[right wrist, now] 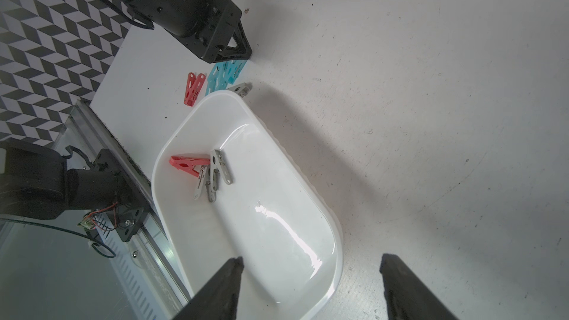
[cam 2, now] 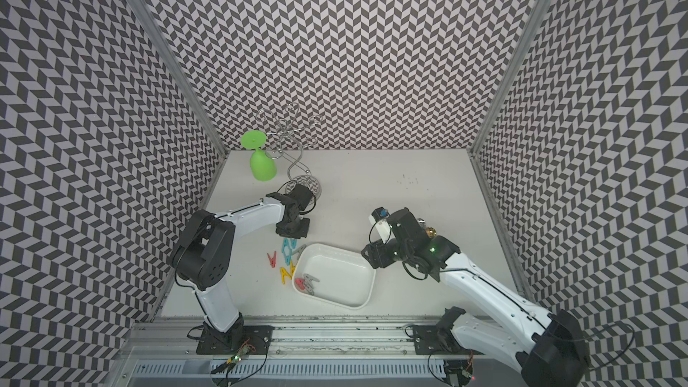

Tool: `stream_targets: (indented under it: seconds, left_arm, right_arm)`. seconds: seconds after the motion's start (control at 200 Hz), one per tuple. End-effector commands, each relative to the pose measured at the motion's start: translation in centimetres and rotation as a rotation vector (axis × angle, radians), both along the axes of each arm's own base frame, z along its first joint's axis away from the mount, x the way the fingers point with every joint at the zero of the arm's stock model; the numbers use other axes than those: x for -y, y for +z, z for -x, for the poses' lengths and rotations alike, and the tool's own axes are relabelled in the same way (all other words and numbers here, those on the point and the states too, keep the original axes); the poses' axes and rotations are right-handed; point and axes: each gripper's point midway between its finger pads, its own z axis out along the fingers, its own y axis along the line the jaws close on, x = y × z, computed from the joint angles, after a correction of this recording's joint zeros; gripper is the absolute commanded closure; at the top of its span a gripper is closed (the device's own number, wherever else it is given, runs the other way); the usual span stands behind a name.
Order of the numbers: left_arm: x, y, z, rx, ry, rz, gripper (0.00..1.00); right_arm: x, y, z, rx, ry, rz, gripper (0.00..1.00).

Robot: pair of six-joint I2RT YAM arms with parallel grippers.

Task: Take the clothespins out of the storage box
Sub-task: Place the clothespin at the center of the board.

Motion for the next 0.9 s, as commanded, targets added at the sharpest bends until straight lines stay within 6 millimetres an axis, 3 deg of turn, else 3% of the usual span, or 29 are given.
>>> stream_targets:
  seconds: [0.0,0.2,0.541,0.691,0.896]
  left_arm:
    - [0.6,1.5,-1.3,0.048,-0.015,0.017,0.80]
    - [1.7,3.9,-1.1,0.068,-0.077,0.049,0.73]
    - [4.4,7.9,1.3,0.090,-0.232,0.088,0.70]
    - [6.5,9.0,3.9,0.076,-0.353,0.107,0.69]
    - [10.3,8.6,9.1,0.016,-0.554,0.159,0.66]
  right_arm:
    - [-0.1,0.9,-0.6,0.043,-0.014,-0.026,0.26]
    - [-0.2,0.8,-0.7,0.040,-0.015,-0.025,0.26]
    - [-0.7,1.0,-0.7,0.039,0.013,-0.036,0.26]
    - [-1.0,1.0,-0.6,0.035,0.029,-0.041,0.26]
    - [-1.2,0.9,-0.4,0.031,0.045,-0.044,0.26]
